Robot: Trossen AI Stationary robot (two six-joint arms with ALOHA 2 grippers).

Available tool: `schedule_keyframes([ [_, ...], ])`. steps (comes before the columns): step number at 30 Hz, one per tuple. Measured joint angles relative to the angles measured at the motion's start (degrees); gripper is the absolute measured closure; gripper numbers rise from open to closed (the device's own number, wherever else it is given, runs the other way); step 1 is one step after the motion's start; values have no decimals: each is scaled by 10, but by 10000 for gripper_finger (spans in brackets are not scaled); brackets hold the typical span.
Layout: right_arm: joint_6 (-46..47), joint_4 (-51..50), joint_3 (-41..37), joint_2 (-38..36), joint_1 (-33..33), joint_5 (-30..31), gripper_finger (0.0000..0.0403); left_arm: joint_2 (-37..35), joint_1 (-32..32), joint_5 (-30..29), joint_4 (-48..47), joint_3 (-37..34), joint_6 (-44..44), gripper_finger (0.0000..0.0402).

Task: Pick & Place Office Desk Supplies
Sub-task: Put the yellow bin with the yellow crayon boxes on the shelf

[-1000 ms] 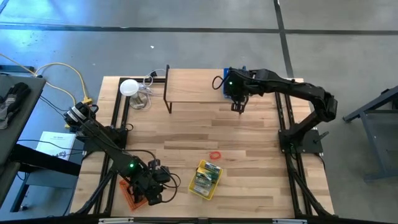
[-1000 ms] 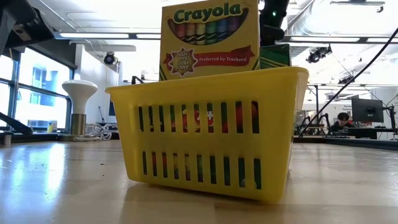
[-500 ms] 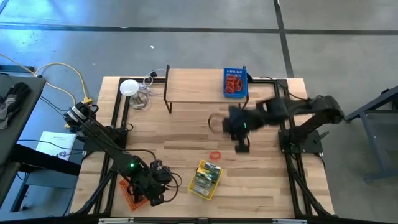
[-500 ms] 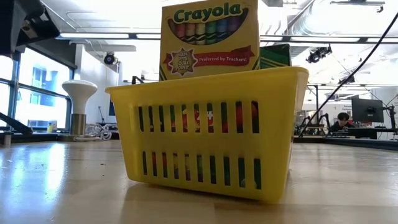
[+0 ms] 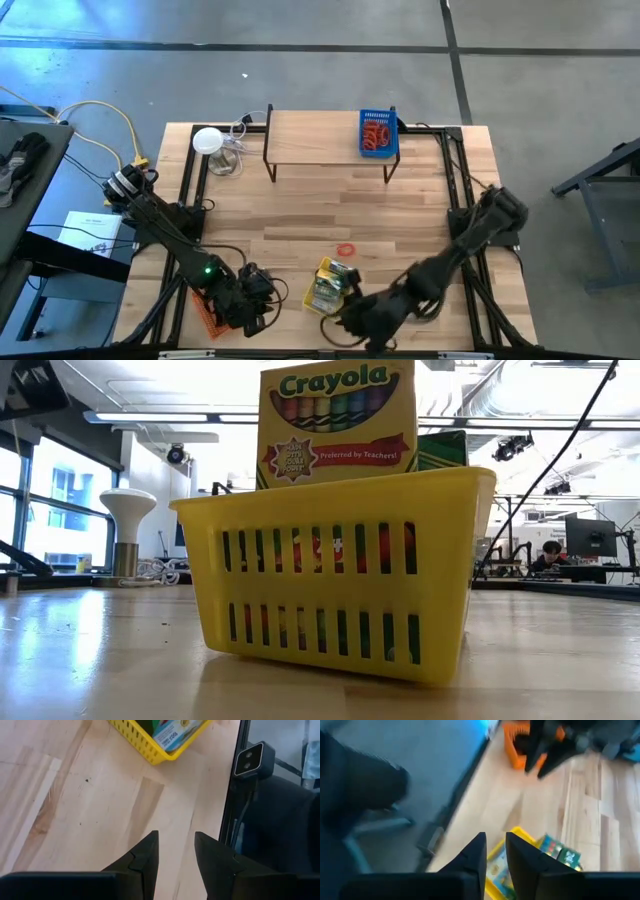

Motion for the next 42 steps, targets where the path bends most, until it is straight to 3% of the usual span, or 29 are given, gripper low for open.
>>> schedule_keyframes([
  [6,8,5,-1,64,1,75,305,0,-13,-48,0,0,29,280],
  [13,50,32,0,110,-7,55,221,0,-13,-79,0,-2,66,280],
  [17,61,47,0,148,-3,26,196,0,-14,-79,0,-2,74,280],
  [27,95,70,-1,183,-7,99,203,0,-23,-79,-2,-2,74,280],
  [35,188,17,0,202,-12,87,204,0,-40,-79,-2,-2,59,280],
  [42,200,2,0,219,-10,86,204,0,-50,-93,-2,-2,55,280],
])
